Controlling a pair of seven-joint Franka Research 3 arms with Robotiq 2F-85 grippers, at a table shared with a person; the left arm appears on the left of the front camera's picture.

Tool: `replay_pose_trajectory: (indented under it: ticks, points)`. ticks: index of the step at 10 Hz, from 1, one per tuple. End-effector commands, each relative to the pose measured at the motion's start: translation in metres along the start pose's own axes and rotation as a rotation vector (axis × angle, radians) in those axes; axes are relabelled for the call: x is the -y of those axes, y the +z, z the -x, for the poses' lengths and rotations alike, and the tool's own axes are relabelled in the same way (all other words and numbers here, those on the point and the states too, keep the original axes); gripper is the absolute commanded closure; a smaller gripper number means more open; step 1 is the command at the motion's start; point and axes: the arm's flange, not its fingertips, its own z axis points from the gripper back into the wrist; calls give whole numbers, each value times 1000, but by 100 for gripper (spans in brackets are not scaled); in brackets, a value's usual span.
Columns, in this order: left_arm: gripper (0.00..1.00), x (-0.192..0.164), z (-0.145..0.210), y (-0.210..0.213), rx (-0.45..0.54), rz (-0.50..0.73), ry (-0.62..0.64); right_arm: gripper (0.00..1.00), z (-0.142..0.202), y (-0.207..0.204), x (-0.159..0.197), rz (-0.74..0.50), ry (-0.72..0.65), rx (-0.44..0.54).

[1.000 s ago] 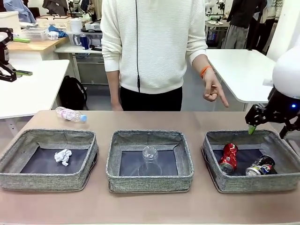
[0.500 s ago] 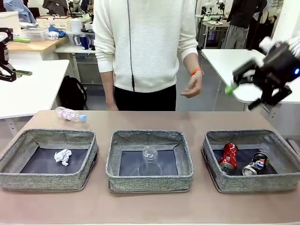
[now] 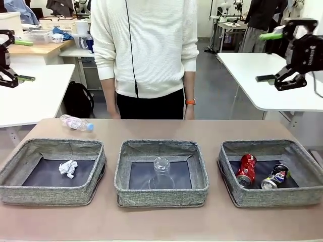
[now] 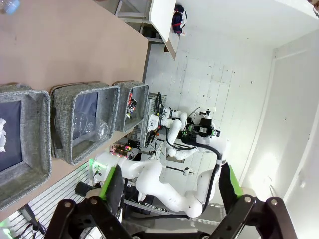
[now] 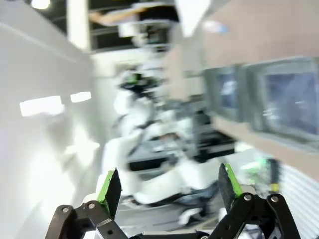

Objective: Sort the waste into the appropriate baskets.
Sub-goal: Place the picked waste into the Fabric basket indicated by the person, then pick up the waste item pointed out by the person.

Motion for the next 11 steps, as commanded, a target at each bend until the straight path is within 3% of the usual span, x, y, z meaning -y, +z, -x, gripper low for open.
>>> replay_pose_trajectory:
  ticks: [1, 2, 11]
  points:
    - [0, 2, 2, 1, -4, 14, -6, 0, -14, 19, 33, -185, -101, -34]
    - [0, 2, 2, 1, -4, 14, -6, 0, 0, 0, 0, 0, 0, 0]
    - [0, 2, 2, 1, -4, 14, -6, 0, 0, 0, 0, 0, 0, 0]
